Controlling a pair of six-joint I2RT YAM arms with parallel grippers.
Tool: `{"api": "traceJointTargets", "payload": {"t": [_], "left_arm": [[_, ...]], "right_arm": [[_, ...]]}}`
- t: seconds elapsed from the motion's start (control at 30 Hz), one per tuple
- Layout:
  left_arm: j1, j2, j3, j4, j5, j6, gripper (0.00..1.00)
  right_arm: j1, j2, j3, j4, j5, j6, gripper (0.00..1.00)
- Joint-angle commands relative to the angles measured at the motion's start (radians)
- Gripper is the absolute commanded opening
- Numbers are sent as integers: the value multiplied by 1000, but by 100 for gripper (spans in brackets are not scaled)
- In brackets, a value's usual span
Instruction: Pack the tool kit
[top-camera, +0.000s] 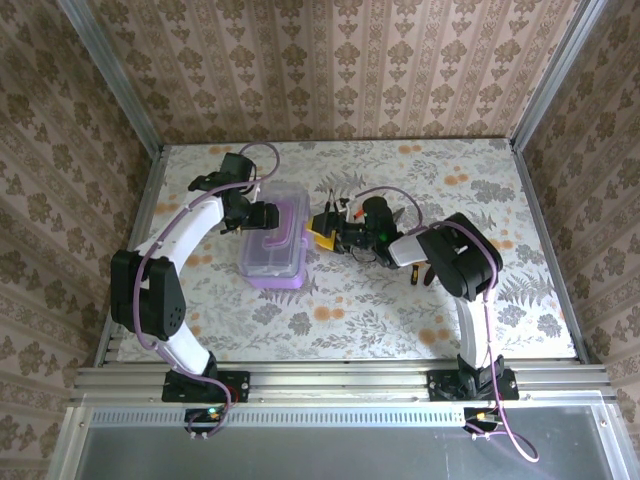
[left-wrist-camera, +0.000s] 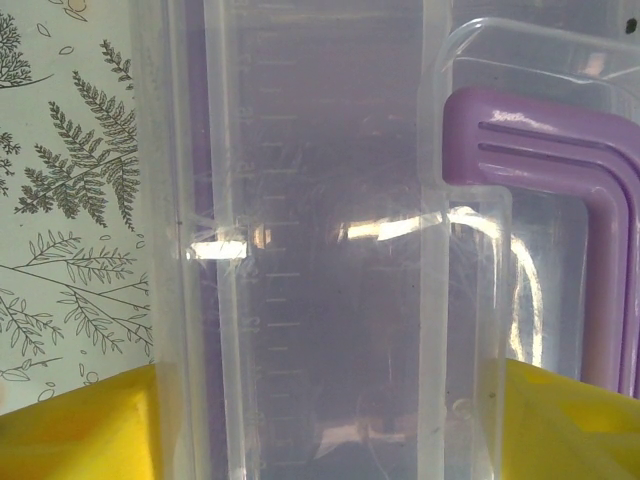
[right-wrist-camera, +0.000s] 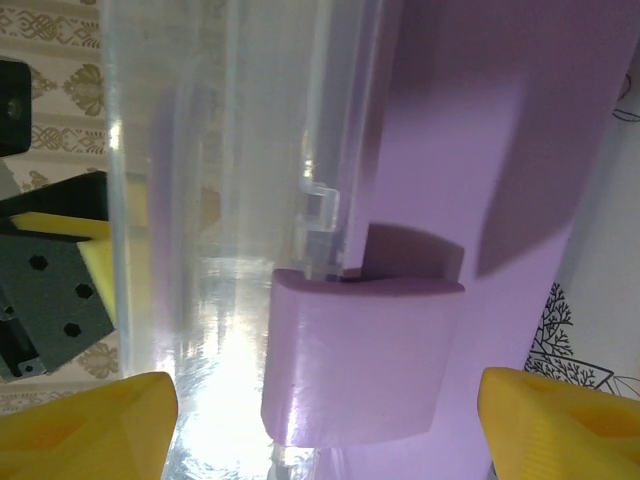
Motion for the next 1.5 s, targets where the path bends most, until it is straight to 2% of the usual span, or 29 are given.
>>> {"api": "traceJointTargets", "payload": {"t": [0.0, 0.23, 0.43, 0.53, 0.73, 0.83, 0.9, 1.03, 1.23, 1.47], "left_arm": [[-13, 47, -17, -41, -19, 9, 73], [-32, 73, -17, -51, -77, 12, 73], [-45, 108, -32, -41, -147, 1, 75], [-46, 125, -34, -40, -140, -3, 75], [-49, 130, -37, -36, -117, 4, 79], [-49, 105, -44, -25, -122, 10, 89], [-48, 79, -39, -30, -142, 16, 100], [-46, -1, -20, -33, -191, 24, 100], [-31, -113, 23, 0, -199, 27, 100], [-21, -225, -68, 170, -212, 24, 98]], "right_arm": [[6, 30, -8, 81, -28, 36, 81], [7, 56, -5, 117, -24, 63, 81], [13, 112, -33, 294, 3, 171, 81], [16, 141, -45, 378, 22, 218, 82], [18, 148, -43, 385, 9, 222, 82], [17, 135, -48, 378, 5, 216, 82], [13, 130, -51, 370, 5, 214, 82], [4, 122, -59, 367, 8, 217, 82], [-25, 101, -74, 347, -8, 208, 82], [-57, 32, -101, 222, -23, 117, 82]]}}
